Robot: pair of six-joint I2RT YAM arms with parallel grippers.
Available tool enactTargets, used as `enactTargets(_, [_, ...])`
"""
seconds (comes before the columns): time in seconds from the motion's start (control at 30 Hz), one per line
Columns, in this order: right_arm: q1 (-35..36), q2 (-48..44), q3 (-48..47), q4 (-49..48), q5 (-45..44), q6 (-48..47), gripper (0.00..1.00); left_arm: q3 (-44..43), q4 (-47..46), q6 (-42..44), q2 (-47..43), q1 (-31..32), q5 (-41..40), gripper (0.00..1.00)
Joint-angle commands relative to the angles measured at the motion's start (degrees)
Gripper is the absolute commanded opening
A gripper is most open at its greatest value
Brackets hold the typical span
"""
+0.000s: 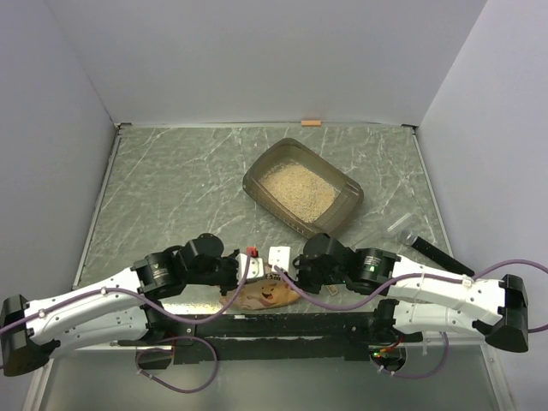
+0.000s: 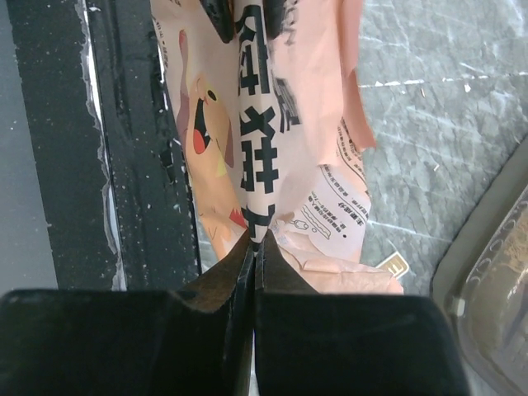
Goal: Fill the litter box with clean litter
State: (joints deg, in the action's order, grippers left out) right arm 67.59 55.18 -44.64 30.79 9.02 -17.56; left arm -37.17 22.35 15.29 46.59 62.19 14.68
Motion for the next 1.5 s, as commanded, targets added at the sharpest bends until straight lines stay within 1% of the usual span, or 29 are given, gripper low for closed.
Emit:
enactTargets(0.0, [-0.62,-4.29,-0.97,-3.44,-0.14,0.95,0.00,-0.97,1.47,0.79,5.07,0.12,-0.35,0.10])
enactTargets(0.03, [-0.79,-4.38,-0.89,-3.80,-0.23,1.12,0.00,-1.24,1.73,0.71,5.96,0.03,-0.79,0.03])
enactTargets(0.07, [-1.06,-4.29,-0.80,-4.06,-0.49,1.04,0.00,-1.94,2.08,0.88,6.67,0.12,-1.49,0.01])
enactTargets(0.13, [-2.28,-3.59,-0.88,-5.03,-1.63,0.86,0.00,-2.91,3.57,1.93,8.25,0.03,-3.68,0.01])
enactTargets(0.2, [-5.17,-1.92,-1.93,-5.82,-1.46,0.60,0.00,-5.80,6.47,3.25,9.22,-0.67,-6.58,0.01])
enactTargets(0.23, [-6.50,-0.79,-2.55,-6.26,0.20,0.60,0.00,-8.42,7.35,4.30,9.48,-1.45,-7.20,0.01])
enactTargets(0.33, [-9.84,0.98,-4.22,-9.06,1.70,0.34,0.00,-13.61,10.95,6.93,9.49,-7.07,-6.51,0.01])
enactTargets(0.37, [-10.46,1.33,-5.18,-9.69,2.14,0.07,0.00,-14.68,11.92,7.73,8.96,-10.48,-5.02,0.01])
enactTargets(0.43, [-12.30,3.26,-6.77,-10.39,2.58,0.07,0.00,-16.96,11.93,9.40,8.26,-13.58,-3.96,0.01])
enactTargets(0.47, [-12.92,4.05,-8.60,-10.31,2.76,-0.02,0.00,-17.32,11.75,9.84,7.65,-16.37,-2.39,0.01])
enactTargets(0.53, [-13.80,6.33,-10.28,-9.87,3.11,-0.10,0.00,-17.85,10.61,10.81,7.47,-18.85,-0.89,0.01])
enactTargets(0.57, [-14.06,7.04,-11.51,-9.87,2.94,-0.10,0.00,-17.76,10.35,10.99,7.73,-20.60,-0.53,0.01])
enactTargets(0.67, [-14.33,9.33,-12.48,-10.48,2.85,0.07,0.00,-17.41,9.03,11.43,9.39,-22.20,0.00,0.01])
enactTargets(0.77, [-14.77,11.17,-11.88,-11.79,2.59,0.42,0.00,-15.66,7.54,9.68,10.97,-22.38,2.19,0.01])
enactTargets(0.9, [-15.30,13.72,-11.34,-11.02,5.03,1.47,0.00,-10.57,4.55,6.60,10.10,-22.29,4.48,0.01])
enactTargets(0.93, [-15.38,14.95,-11.43,-10.58,5.74,1.83,0.00,-8.03,2.46,5.29,9.41,-22.29,4.83,0.01])
enactTargets(1.03, [-15.56,16.71,-11.52,-10.39,6.28,3.49,0.09,-5.46,0.68,4.14,6.94,-22.29,6.06,0.01])
enactTargets(1.07, [-15.56,16.89,-11.43,-10.83,5.49,4.28,0.20,-5.29,0.59,3.96,6.42,-22.29,6.33,0.01])
enactTargets(1.13, [-15.74,15.93,-11.26,-11.88,3.13,5.77,0.29,-5.02,0.50,3.70,6.24,-22.20,6.15,0.01])
enactTargets(1.17, [-15.82,15.06,-10.65,-12.59,1.81,6.39,0.38,-4.85,0.07,3.61,5.97,-22.12,5.98,0.01])
enactTargets(1.2, [-16.17,12.78,-10.38,-13.46,0.58,7.53,0.42,-4.32,-0.11,3.26,5.80,-22.03,5.98,0.01])
enactTargets(1.23, [-16.52,11.46,-9.85,-13.73,-2.48,8.24,0.49,-4.32,-0.20,3.26,5.36,-21.85,6.06,0.01])
enactTargets(1.3, [-17.84,6.99,-9.67,-13.30,-6.44,11.47,0.55,-4.05,-0.38,2.99,5.01,-21.77,6.07,0.01])
enactTargets(1.33, [-18.37,5.39,-9.15,-12.77,-8.73,13.50,0.64,-4.05,-0.46,2.91,4.74,-21.68,6.07,0.01])
enactTargets(1.37, [-19.07,3.99,-8.97,-12.07,-13.71,15.69,0.67,-4.05,-0.72,2.82,4.65,-21.68,6.24,0.01])
enactTargets(1.4, [-20.90,1.36,-8.88,-10.76,-13.50,17.11,0.67,-3.88,-0.81,2.73,4.48,-21.59,6.24,0.01])
enactTargets(1.47, [-22.15,-1.81,-8.71,-7.16,-11.75,17.39,0.66,-4.05,-0.90,2.55,4.48,-21.59,6.07,0.01])
